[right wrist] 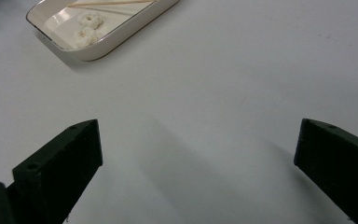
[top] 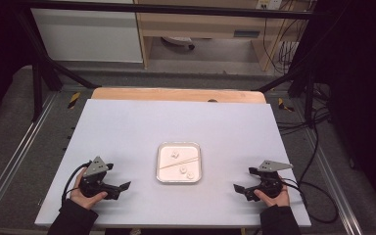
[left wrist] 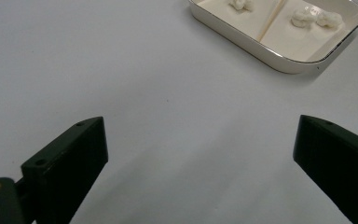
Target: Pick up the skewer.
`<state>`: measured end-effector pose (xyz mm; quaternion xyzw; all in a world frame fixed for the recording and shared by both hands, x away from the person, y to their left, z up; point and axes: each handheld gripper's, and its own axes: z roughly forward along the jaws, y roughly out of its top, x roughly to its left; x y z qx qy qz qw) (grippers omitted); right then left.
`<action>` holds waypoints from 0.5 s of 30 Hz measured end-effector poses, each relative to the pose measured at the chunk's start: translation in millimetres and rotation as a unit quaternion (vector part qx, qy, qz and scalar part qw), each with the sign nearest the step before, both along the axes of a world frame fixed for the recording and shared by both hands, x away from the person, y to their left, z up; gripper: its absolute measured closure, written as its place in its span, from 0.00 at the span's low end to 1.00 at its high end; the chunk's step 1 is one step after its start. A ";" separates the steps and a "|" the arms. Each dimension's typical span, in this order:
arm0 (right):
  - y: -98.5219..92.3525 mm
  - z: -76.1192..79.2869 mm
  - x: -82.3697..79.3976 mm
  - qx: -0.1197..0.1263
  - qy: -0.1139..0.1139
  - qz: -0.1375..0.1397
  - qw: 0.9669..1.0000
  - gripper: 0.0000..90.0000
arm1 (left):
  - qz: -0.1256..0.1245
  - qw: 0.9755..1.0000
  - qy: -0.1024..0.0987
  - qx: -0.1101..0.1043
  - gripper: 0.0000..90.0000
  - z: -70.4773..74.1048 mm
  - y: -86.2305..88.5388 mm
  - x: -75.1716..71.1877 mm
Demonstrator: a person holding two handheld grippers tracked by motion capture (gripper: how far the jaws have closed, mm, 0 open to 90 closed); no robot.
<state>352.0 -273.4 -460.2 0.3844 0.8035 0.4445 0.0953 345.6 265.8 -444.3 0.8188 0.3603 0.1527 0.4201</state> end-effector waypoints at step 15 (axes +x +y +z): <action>0.9 -0.2 0.1 0.001 0.003 0.001 1.000 0.02 | -0.002 1.000 0.002 0.008 0.03 1.8 -3.0 1.1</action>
